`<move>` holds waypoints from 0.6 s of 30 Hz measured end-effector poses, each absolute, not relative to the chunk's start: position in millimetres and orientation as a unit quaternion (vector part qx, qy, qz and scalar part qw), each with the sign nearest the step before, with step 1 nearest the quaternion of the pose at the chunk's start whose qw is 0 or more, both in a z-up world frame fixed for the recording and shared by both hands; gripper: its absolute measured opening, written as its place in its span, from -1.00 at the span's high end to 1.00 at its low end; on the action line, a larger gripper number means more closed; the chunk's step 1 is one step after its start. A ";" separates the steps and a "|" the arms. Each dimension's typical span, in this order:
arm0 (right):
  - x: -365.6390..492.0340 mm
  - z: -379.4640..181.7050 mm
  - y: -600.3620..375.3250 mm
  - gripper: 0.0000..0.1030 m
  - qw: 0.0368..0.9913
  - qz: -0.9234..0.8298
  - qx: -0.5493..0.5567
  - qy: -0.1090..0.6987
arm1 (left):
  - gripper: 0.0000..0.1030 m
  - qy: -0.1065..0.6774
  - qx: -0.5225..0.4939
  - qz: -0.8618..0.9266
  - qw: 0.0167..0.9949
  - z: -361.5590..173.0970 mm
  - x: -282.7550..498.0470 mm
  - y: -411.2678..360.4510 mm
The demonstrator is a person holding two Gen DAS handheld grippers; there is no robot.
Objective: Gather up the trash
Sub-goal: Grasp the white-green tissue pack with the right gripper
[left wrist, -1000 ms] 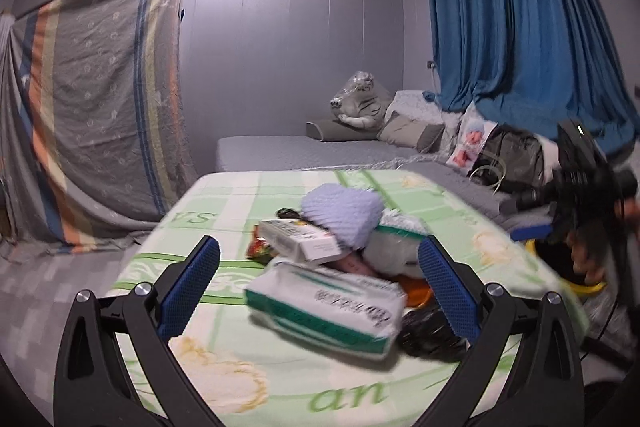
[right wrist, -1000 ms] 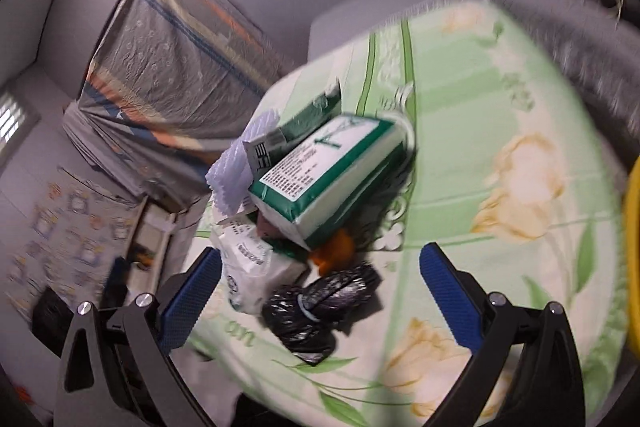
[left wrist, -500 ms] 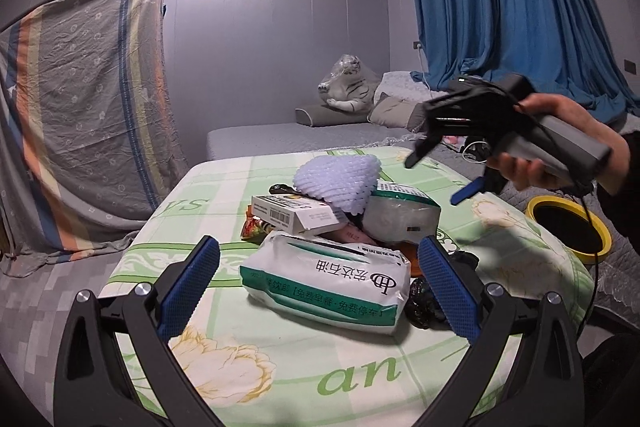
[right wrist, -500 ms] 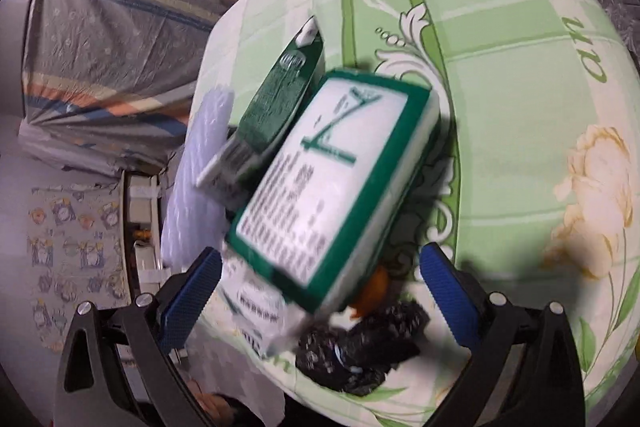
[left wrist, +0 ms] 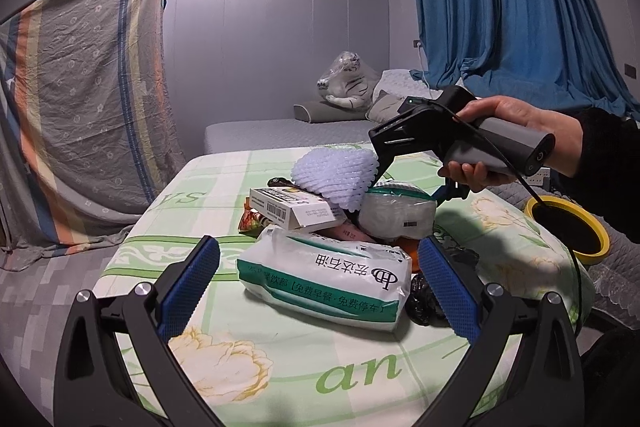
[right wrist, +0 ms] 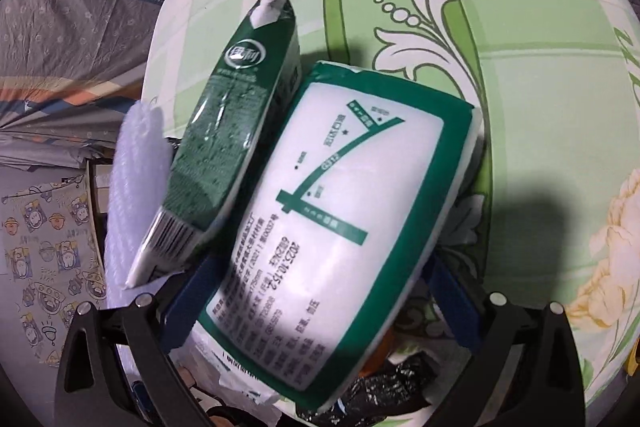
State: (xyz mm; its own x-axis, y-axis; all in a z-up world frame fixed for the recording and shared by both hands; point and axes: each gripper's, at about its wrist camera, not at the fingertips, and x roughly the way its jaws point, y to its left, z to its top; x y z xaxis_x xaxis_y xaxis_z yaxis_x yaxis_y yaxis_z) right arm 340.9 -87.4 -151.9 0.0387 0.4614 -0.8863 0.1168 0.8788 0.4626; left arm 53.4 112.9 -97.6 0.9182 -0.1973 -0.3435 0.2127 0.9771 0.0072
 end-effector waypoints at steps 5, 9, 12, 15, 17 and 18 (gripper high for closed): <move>338.1 -147.7 -92.8 -0.77 0.691 0.146 0.201 0.679 | -0.85 0.183 0.024 -0.087 0.979 -98.9 57.3 113.8; 341.0 -145.3 -97.5 -0.44 0.696 0.162 0.204 0.669 | -0.85 0.199 0.008 -0.080 0.977 -99.9 64.6 115.2; 339.7 -141.8 -104.2 -0.26 0.709 0.176 0.201 0.652 | -0.85 0.204 -0.001 -0.078 0.976 -100.8 67.3 113.1; 336.7 -145.2 -111.3 -0.38 0.707 0.178 0.229 0.645 | -0.85 0.207 -0.009 -0.081 0.975 -98.9 67.5 110.3; 336.5 -146.9 -110.0 -0.54 0.700 0.175 0.241 0.650 | -0.85 0.205 -0.014 -0.086 0.975 -97.3 67.0 110.8; 337.9 -146.3 -107.2 -0.75 0.697 0.177 0.243 0.651 | -0.85 0.204 -0.016 -0.089 0.975 -96.4 66.2 110.3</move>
State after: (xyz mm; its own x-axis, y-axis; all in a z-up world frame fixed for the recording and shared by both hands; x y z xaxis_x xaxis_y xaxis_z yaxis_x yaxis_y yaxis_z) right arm 337.9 -107.2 -146.3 0.0889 0.5635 -0.8213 0.0709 0.8189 0.5695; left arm 66.2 110.3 -96.4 0.9011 -0.1797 -0.3945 0.1665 0.9837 -0.0677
